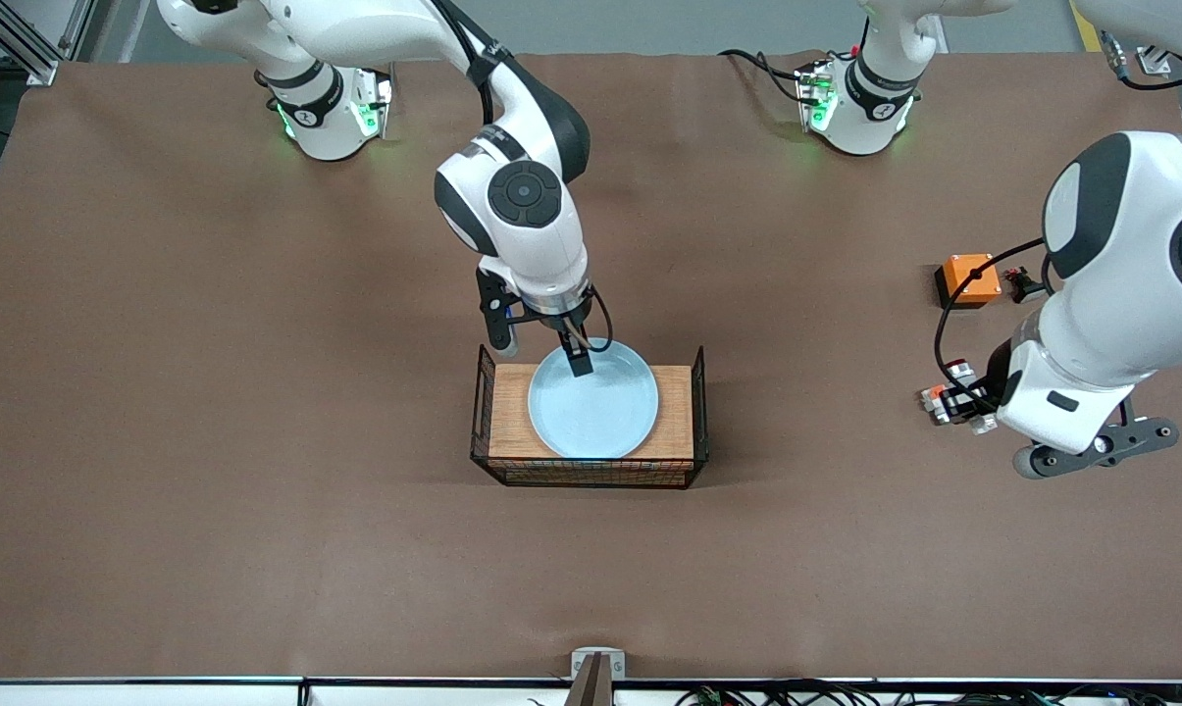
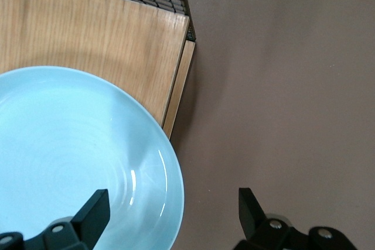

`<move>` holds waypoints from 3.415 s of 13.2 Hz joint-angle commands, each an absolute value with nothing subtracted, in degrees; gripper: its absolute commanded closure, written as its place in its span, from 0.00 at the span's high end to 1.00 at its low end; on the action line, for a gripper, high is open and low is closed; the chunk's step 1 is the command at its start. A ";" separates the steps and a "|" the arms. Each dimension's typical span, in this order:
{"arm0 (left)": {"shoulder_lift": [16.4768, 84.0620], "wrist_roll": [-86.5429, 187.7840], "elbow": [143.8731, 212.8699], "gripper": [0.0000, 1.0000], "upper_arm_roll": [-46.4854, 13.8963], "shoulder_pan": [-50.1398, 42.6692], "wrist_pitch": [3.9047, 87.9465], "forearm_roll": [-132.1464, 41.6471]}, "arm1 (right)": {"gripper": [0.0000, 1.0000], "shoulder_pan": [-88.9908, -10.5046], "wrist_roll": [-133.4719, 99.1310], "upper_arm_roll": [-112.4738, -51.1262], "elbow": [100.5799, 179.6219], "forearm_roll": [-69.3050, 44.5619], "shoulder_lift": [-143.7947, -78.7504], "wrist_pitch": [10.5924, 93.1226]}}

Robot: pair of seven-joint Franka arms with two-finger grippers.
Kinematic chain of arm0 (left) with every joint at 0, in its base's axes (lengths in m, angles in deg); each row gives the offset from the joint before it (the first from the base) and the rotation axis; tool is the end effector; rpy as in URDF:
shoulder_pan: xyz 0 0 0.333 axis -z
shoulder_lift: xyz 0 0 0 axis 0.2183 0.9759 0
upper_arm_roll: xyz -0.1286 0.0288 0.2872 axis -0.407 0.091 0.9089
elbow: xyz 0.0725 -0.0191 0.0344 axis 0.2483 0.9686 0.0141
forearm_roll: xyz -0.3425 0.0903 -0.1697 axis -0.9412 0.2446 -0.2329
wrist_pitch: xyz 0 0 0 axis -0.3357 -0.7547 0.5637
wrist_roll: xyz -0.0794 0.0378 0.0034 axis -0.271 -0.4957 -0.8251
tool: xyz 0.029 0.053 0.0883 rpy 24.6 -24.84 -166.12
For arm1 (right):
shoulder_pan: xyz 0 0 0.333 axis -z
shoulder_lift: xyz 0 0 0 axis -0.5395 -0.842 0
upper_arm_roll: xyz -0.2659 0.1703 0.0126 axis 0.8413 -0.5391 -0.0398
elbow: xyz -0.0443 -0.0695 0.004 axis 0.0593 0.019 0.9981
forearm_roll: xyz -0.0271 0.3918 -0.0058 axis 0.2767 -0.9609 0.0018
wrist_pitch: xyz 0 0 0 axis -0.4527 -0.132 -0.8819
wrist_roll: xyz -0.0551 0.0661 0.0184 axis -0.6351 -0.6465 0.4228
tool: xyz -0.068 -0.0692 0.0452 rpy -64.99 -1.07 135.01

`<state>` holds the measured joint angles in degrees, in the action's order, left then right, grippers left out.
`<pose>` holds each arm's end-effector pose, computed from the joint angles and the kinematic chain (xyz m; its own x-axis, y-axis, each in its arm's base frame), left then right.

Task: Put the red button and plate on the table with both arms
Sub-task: 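Carry the button toward the orange box while the right gripper grips the plate, then lift the blue plate out of the basket with the right gripper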

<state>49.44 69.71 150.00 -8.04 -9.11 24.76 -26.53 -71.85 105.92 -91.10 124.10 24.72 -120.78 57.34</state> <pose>0.6747 -0.1194 0.5238 0.9776 0.2059 0.0429 0.2090 -0.9741 -0.0859 0.5323 0.4850 0.3616 0.2494 -0.9657 -0.0719 -0.9675 -0.2452 -0.0619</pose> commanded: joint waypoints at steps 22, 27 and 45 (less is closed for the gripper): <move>46.97 63.24 151.52 0.00 -8.17 -13.22 24.30 -27.38 | 0.27 -72.99 104.84 -90.85 119.65 29.66 -124.55 56.82; 47.06 63.15 151.61 0.00 -8.25 -13.14 24.39 -27.38 | 0.15 -72.99 104.93 -90.94 119.57 29.57 -124.55 56.91; 46.97 63.33 151.70 0.00 -8.87 -12.61 24.21 -28.79 | 0.02 -73.43 103.54 -91.73 113.41 28.43 -118.41 39.45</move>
